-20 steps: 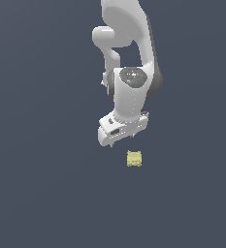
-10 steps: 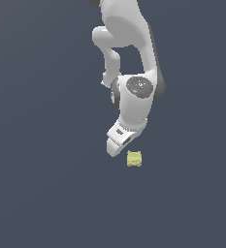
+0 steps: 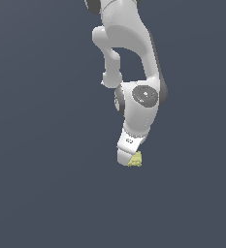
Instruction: Pick up the object and move it to a goal position.
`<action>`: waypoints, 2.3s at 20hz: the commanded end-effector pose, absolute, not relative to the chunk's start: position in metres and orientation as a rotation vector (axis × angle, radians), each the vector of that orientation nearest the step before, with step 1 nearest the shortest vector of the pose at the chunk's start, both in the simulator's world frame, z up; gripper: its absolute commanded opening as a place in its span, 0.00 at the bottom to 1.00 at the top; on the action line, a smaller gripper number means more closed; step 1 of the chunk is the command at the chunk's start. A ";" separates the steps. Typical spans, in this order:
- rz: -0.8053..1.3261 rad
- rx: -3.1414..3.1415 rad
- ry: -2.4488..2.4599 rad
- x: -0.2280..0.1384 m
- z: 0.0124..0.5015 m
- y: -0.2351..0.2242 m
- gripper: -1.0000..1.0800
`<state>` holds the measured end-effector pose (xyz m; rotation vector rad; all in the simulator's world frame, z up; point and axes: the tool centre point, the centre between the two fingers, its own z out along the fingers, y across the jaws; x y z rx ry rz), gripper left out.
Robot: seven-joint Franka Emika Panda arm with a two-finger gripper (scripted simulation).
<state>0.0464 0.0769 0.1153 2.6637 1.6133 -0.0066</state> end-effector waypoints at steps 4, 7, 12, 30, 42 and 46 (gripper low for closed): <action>-0.008 2.528 1.835 0.051 0.105 0.087 0.96; -0.007 2.457 1.937 0.054 0.101 0.092 0.96; -0.004 2.360 2.065 0.056 0.095 0.098 0.96; 0.000 2.271 2.170 0.058 0.075 0.103 0.96; 0.000 2.268 2.174 0.059 0.040 0.103 0.00; 0.000 2.268 2.174 0.059 0.040 0.103 0.00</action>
